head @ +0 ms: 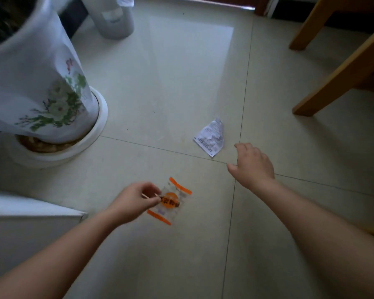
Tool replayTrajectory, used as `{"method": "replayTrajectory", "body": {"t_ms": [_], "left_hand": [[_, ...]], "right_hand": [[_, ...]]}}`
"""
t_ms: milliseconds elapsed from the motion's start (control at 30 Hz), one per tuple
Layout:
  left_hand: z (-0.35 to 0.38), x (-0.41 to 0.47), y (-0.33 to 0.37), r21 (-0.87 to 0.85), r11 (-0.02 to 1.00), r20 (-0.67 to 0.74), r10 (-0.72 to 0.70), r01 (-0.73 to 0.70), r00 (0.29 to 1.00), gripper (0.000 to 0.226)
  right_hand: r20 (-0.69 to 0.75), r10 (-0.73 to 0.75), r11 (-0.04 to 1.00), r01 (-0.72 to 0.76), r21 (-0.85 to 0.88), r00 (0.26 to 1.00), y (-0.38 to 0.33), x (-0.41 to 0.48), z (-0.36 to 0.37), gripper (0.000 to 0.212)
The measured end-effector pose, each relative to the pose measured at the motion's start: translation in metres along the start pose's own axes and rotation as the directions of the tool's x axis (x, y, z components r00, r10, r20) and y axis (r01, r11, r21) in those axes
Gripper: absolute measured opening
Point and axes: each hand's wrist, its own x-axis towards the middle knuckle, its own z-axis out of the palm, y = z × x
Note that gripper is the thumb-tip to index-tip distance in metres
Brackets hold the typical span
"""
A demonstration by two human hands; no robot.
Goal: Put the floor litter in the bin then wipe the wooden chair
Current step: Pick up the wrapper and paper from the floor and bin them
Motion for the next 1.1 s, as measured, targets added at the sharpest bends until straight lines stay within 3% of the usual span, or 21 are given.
{"method": "replayTrajectory", "body": {"t_ms": [100,200,333,467,600,733,900,1100], "left_hand": [[-0.024,0.018,0.017,-0.230,0.971,-0.115,-0.086,0.058,0.990,0.009],[-0.035,0.029,0.031,-0.395,0.912,-0.123,-0.170,0.109,0.978,0.012],[-0.039,0.041,0.041,-0.457,0.878,-0.085,-0.204,0.144,0.975,0.011],[-0.041,0.053,0.041,-0.501,0.849,-0.082,-0.242,0.170,0.967,0.013],[-0.044,0.064,0.038,-0.551,0.818,-0.129,-0.275,0.162,0.953,0.014],[-0.053,0.069,0.039,-0.594,0.790,-0.163,-0.302,0.151,0.939,0.019],[-0.079,0.048,0.072,-0.657,0.737,-0.140,-0.330,0.162,0.934,0.020],[-0.135,-0.018,0.164,-0.742,0.658,-0.125,-0.326,0.130,0.937,0.013]], "right_hand": [[0.011,0.049,0.994,-0.050,0.093,0.999,-0.007,0.020,0.005,0.055],[0.002,0.102,0.974,-0.100,0.205,0.995,-0.016,0.036,0.012,0.051],[-0.011,0.210,0.924,-0.194,0.330,0.978,-0.024,0.061,0.023,0.054],[-0.032,0.276,0.905,-0.249,0.346,0.961,-0.026,0.086,0.035,0.054],[-0.075,0.318,0.882,-0.267,0.389,0.945,-0.024,0.101,0.045,0.034],[-0.069,0.395,0.792,-0.301,0.532,0.916,-0.020,0.100,0.039,0.019],[-0.087,0.404,0.689,-0.241,0.683,0.911,-0.018,0.078,-0.028,0.016],[-0.090,0.400,0.618,-0.197,0.761,0.912,-0.030,0.030,-0.173,0.018]]}}
